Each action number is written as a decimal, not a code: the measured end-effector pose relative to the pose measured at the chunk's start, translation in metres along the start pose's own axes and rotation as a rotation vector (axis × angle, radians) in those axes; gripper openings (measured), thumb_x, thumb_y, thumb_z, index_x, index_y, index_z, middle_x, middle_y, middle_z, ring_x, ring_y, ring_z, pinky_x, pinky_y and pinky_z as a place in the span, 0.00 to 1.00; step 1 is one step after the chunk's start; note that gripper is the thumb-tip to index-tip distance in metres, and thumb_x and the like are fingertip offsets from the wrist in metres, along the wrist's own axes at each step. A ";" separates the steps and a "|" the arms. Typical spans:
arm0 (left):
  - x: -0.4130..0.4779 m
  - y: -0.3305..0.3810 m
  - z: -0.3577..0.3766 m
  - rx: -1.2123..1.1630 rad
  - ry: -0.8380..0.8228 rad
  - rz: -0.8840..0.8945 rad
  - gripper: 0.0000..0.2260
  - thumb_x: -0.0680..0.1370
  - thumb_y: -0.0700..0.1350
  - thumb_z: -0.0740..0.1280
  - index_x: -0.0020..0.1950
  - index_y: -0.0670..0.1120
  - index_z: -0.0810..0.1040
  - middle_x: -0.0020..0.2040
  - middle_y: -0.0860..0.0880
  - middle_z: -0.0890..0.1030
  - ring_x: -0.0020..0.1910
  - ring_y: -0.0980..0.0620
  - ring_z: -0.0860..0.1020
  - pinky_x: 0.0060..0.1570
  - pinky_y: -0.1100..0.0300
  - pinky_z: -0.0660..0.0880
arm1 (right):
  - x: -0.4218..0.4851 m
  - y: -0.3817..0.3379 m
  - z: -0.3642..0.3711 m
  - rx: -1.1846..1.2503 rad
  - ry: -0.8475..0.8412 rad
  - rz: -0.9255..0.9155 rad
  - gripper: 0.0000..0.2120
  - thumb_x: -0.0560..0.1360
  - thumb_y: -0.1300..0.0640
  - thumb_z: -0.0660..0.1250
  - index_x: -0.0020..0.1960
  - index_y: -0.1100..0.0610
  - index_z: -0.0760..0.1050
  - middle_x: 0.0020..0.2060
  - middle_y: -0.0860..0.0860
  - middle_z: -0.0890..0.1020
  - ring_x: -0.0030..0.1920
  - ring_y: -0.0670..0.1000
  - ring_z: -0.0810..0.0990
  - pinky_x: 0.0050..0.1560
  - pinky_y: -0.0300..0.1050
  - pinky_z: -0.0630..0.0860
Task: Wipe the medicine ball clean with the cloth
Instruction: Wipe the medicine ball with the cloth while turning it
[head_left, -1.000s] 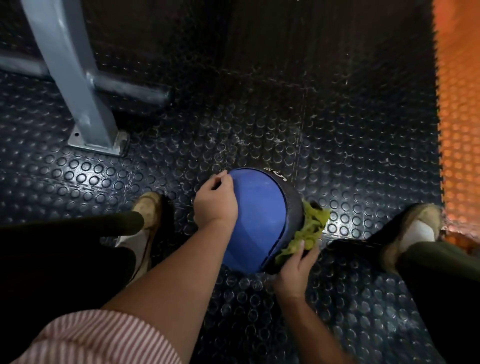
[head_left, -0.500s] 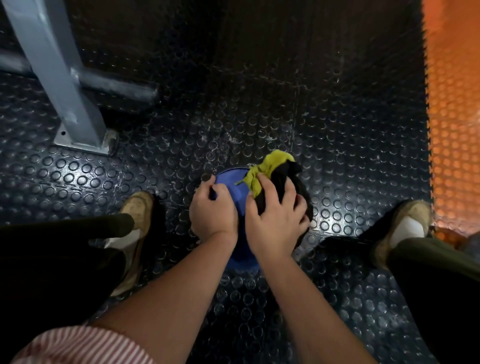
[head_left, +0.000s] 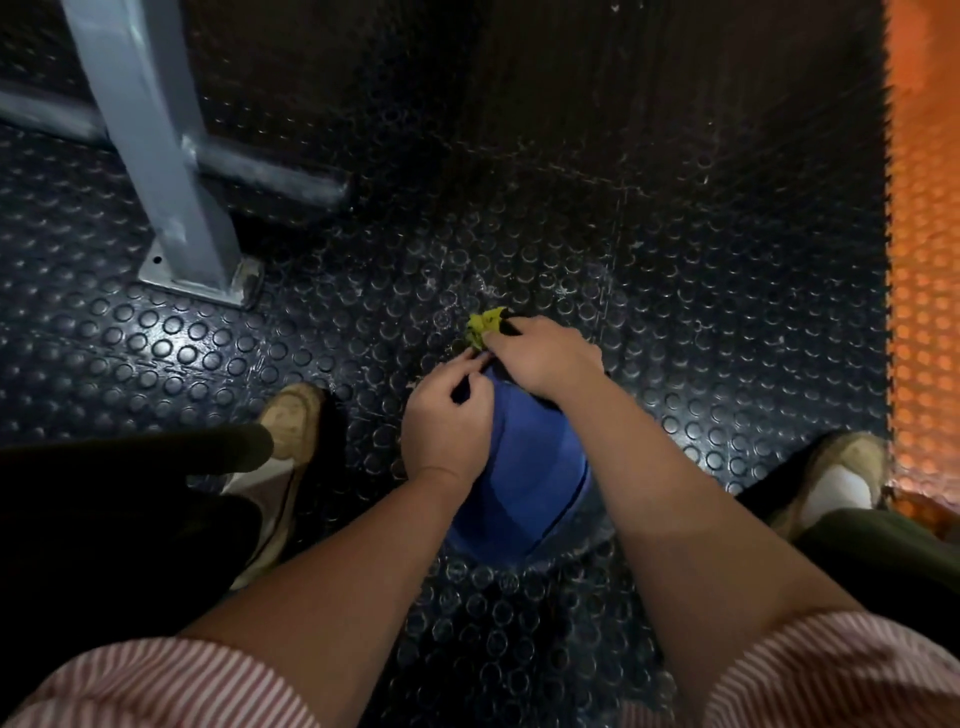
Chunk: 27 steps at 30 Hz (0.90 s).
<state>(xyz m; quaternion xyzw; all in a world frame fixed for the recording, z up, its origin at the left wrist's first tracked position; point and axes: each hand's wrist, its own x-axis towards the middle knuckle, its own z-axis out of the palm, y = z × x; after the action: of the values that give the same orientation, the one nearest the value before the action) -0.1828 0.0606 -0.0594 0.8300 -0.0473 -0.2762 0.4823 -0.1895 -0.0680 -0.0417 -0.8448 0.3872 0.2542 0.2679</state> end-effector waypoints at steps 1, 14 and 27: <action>0.004 0.004 0.000 -0.013 0.003 -0.060 0.12 0.79 0.46 0.63 0.59 0.55 0.82 0.62 0.58 0.79 0.60 0.57 0.76 0.62 0.59 0.73 | -0.004 0.002 0.001 0.018 0.037 0.002 0.22 0.78 0.37 0.50 0.68 0.43 0.69 0.68 0.50 0.70 0.66 0.60 0.68 0.65 0.59 0.65; 0.041 0.035 0.013 0.171 -0.036 -0.137 0.09 0.79 0.54 0.63 0.49 0.54 0.82 0.40 0.54 0.79 0.45 0.50 0.77 0.45 0.57 0.74 | -0.127 0.047 0.129 0.106 0.750 -0.195 0.31 0.69 0.47 0.59 0.71 0.42 0.59 0.72 0.57 0.60 0.70 0.64 0.60 0.61 0.66 0.64; 0.014 0.026 0.011 0.254 -0.108 0.168 0.08 0.78 0.48 0.64 0.48 0.50 0.84 0.46 0.55 0.82 0.45 0.55 0.77 0.47 0.61 0.72 | -0.066 0.038 0.031 0.275 0.365 0.068 0.20 0.77 0.44 0.54 0.70 0.37 0.66 0.74 0.42 0.62 0.71 0.55 0.60 0.69 0.59 0.56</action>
<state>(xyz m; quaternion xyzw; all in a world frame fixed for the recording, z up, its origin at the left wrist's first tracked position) -0.1714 0.0329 -0.0480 0.8614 -0.1769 -0.2712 0.3915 -0.2646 -0.0347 -0.0317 -0.8188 0.4883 0.0510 0.2975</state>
